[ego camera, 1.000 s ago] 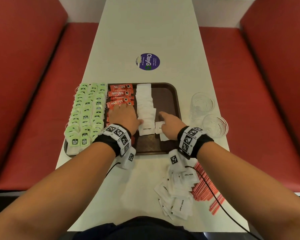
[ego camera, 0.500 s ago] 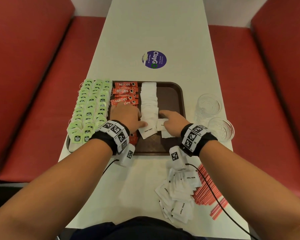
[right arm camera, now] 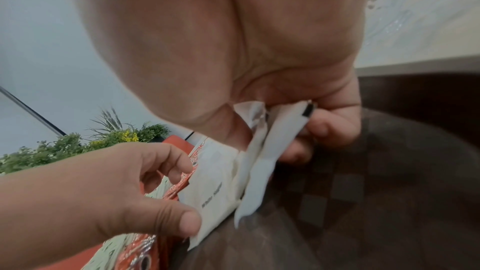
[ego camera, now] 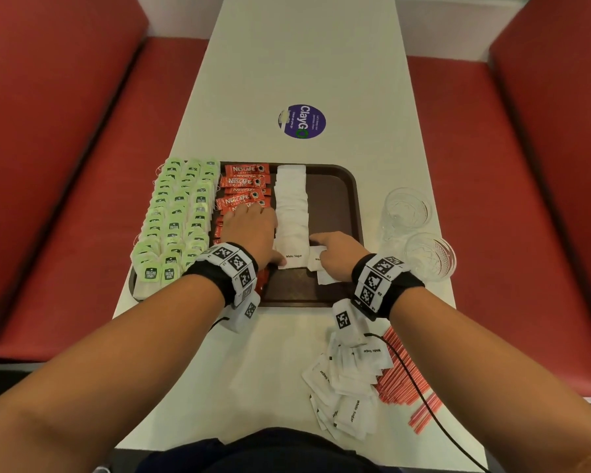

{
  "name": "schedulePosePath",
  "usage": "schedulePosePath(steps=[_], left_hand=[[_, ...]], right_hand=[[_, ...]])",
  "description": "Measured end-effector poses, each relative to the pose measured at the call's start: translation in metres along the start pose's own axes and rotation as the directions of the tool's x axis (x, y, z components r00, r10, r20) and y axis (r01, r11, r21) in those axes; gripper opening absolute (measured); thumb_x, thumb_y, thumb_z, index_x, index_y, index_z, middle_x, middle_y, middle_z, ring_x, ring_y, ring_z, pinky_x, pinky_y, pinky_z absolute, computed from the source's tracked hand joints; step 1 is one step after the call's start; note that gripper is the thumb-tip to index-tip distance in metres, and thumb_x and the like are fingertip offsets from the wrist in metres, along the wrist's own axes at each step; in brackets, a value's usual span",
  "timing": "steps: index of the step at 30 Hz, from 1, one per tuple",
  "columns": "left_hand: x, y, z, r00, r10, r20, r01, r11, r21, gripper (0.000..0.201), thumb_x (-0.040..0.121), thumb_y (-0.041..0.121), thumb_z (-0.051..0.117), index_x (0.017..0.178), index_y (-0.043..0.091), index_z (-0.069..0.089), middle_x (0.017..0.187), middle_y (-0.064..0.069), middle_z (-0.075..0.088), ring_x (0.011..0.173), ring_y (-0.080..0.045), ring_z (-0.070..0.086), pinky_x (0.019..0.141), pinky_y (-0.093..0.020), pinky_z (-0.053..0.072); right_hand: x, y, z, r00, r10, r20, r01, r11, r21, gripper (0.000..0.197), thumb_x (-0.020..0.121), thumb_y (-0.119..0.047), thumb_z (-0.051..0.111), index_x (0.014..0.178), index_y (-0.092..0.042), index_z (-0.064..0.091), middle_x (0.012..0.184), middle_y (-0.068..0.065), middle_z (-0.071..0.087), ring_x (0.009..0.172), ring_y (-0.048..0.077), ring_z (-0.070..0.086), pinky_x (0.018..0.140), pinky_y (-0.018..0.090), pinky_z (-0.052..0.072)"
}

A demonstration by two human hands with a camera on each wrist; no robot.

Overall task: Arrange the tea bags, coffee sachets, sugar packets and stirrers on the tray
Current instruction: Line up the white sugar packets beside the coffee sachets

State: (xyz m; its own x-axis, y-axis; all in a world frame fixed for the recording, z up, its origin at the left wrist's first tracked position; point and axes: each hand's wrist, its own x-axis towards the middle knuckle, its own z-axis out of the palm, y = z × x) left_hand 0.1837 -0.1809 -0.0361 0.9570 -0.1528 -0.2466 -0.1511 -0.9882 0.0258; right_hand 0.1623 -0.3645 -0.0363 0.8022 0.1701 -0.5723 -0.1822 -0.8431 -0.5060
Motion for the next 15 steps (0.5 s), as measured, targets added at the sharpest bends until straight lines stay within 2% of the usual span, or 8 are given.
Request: schedulePosePath(steps=[5,11,15], left_hand=[[0.002,-0.004,-0.004,0.997,-0.003,0.073,-0.003,0.996,0.087,0.052,0.074,0.072,0.067,0.11,0.034,0.066,0.119,0.001,0.057,0.12,-0.026,0.046,0.102,-0.047,0.036],[0.003,-0.012,-0.005,0.995,-0.004,0.102,-0.001,0.999,0.053,0.016,0.091,0.048,0.064,0.101,0.039,0.072,0.12,0.002,0.059,0.121,-0.027,0.045,0.102,-0.046,0.036],[0.007,-0.008,-0.005,0.997,-0.007,0.078,0.006,1.0,0.017,0.01,0.093,0.043,0.062,0.092,0.038,0.07,0.111,0.005,0.062,0.114,-0.025,0.051,0.099,-0.046,0.042]], right_hand=[[-0.006,0.0,0.0,1.0,0.002,0.007,-0.002,1.0,-0.004,0.06,0.094,0.001,0.04,0.15,-0.022,0.044,0.152,0.007,0.047,0.134,0.026,0.049,0.104,0.029,0.043],[-0.012,-0.002,-0.001,1.0,-0.01,0.028,0.011,0.999,-0.037,0.061,0.095,0.003,0.038,0.151,-0.022,0.042,0.15,0.007,0.049,0.131,0.027,0.051,0.101,0.028,0.044],[-0.016,-0.006,0.0,0.999,-0.005,0.032,0.007,0.998,-0.059,0.061,0.096,0.003,0.038,0.152,-0.022,0.04,0.15,0.007,0.048,0.132,0.027,0.05,0.105,0.031,0.044]])
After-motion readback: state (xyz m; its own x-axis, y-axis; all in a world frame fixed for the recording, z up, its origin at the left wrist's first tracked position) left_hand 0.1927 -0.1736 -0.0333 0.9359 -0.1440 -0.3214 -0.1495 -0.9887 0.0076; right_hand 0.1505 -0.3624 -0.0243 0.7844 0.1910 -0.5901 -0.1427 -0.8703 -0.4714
